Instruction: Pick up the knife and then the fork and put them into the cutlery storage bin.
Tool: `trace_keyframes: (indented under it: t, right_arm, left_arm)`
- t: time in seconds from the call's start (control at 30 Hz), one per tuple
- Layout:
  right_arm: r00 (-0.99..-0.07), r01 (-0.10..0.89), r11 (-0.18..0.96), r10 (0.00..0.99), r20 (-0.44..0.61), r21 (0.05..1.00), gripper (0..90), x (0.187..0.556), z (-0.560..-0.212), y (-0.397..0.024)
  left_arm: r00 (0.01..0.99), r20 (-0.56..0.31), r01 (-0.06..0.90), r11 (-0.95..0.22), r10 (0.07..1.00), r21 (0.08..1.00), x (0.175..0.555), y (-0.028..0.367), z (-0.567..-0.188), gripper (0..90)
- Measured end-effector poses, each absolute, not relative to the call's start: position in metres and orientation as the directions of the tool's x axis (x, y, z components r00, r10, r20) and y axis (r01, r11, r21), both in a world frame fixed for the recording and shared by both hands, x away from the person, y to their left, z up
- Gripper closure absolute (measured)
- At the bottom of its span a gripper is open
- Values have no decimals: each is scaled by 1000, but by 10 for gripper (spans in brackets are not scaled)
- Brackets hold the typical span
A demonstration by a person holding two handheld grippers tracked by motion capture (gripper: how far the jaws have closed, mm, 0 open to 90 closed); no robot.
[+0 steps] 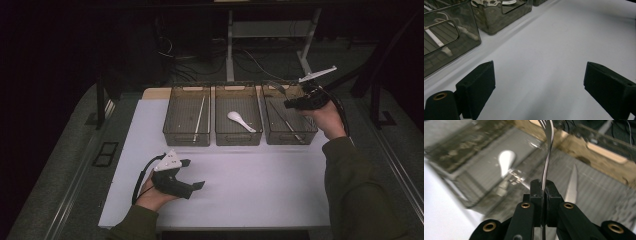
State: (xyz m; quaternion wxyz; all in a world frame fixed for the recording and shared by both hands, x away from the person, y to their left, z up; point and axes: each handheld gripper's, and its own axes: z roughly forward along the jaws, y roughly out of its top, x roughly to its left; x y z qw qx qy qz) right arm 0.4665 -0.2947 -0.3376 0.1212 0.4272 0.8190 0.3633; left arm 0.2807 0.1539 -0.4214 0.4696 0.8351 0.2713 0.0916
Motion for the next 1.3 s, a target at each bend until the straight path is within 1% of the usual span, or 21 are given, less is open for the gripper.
trace_keyframes:
  t: [0.33, 0.53, 0.67, 0.73, 0.9, 1.0, 1.07, 1.2, 1.3]
  right_arm:
    - [-479, 724, 313, 869, 122, 615, 865, 487, -378, -306]
    - [-446, 761, 316, 889, 104, 566, 851, 491, -391, -301]
    - [-448, 762, 314, 887, 110, 567, 731, 490, -391, -300]
    - [-451, 756, 313, 885, 111, 575, 687, 490, -390, -301]
    - [-457, 734, 280, 878, 144, 619, 550, 482, -382, -306]
    - [-471, 715, 257, 865, 176, 650, 486, 472, -377, -310]
    - [-483, 696, 245, 855, 188, 675, 421, 463, -373, -311]
    - [-520, 663, 236, 828, 210, 710, 359, 439, -369, -312]
    - [-540, 644, 250, 818, 198, 723, 332, 423, -369, -310]
  left_arm:
    - [842, -101, 366, -424, 530, 829, 280, 153, -421, 89]
    - [847, -99, 362, -431, 523, 826, 279, 152, -422, 89]
    - [852, -93, 359, -444, 515, 821, 280, 151, -422, 87]
    - [852, -94, 360, -444, 516, 821, 280, 151, -422, 87]
    - [850, -94, 360, -441, 519, 822, 279, 151, -422, 87]
    - [849, -93, 360, -441, 520, 822, 279, 152, -422, 86]
    - [849, -92, 359, -440, 521, 823, 279, 152, -421, 87]
    - [846, -88, 358, -437, 526, 825, 279, 152, -421, 86]
    - [844, -90, 362, -437, 530, 824, 279, 153, -421, 87]
